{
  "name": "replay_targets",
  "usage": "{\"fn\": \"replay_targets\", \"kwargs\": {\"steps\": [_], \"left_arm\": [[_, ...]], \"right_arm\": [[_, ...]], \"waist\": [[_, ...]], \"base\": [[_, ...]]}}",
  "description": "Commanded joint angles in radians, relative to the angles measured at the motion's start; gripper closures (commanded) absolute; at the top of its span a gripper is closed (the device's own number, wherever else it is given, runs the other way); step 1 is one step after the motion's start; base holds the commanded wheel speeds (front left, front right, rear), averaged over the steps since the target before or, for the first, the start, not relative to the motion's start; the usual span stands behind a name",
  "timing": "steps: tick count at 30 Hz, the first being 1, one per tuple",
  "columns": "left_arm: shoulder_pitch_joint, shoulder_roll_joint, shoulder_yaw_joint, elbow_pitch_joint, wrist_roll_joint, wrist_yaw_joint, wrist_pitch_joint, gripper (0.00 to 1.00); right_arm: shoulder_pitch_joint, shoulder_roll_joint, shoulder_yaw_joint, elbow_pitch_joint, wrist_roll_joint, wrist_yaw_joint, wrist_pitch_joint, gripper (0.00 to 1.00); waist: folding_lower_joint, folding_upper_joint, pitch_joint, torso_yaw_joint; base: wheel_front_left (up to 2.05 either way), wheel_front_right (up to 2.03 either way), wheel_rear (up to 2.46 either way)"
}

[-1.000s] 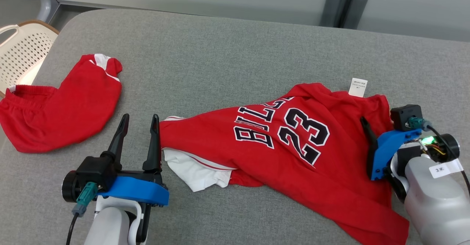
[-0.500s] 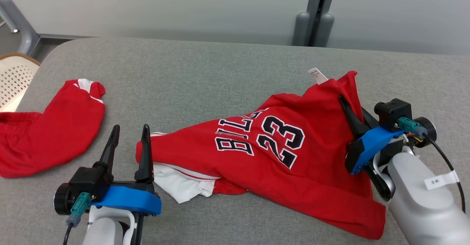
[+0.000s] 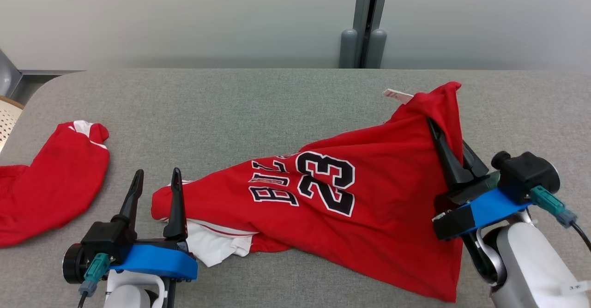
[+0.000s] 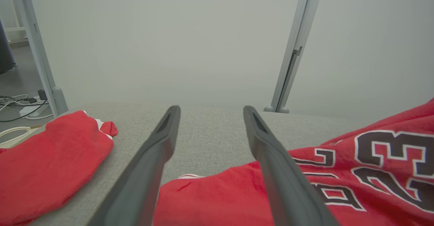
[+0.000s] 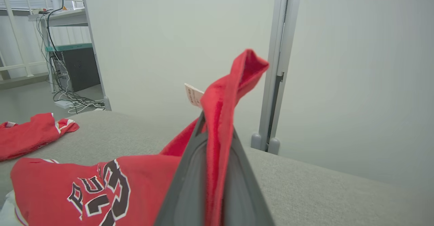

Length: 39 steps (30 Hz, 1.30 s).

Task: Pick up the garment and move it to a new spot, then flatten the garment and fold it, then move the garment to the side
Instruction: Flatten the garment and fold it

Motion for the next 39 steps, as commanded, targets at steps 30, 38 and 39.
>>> {"fn": "replay_targets", "kwargs": {"steps": [30, 38, 39], "left_arm": [[-0.059, -0.001, -0.044, -0.005, -0.02, -0.002, -0.003, 0.0], [-0.097, -0.001, -0.07, 0.0, -0.04, -0.002, -0.003, 0.0], [-0.097, -0.001, -0.07, 0.0, -0.04, -0.002, -0.003, 0.0]], "right_arm": [[-0.177, -0.031, -0.084, 0.138, -0.098, 0.0, 0.055, 1.0], [-0.371, -0.093, -0.091, 0.411, -0.127, 0.0, 0.018, 1.0], [-0.371, -0.093, -0.091, 0.411, -0.127, 0.0, 0.018, 1.0]], "waist": [[0.0001, 0.0, 0.075, 0.084], [0.0001, 0.0, 0.131, 0.162], [0.0001, 0.0, 0.131, 0.162]], "base": [[0.0, 0.0, 0.0], [0.0, 0.0, 0.0], [0.0, 0.0, 0.0]]}}
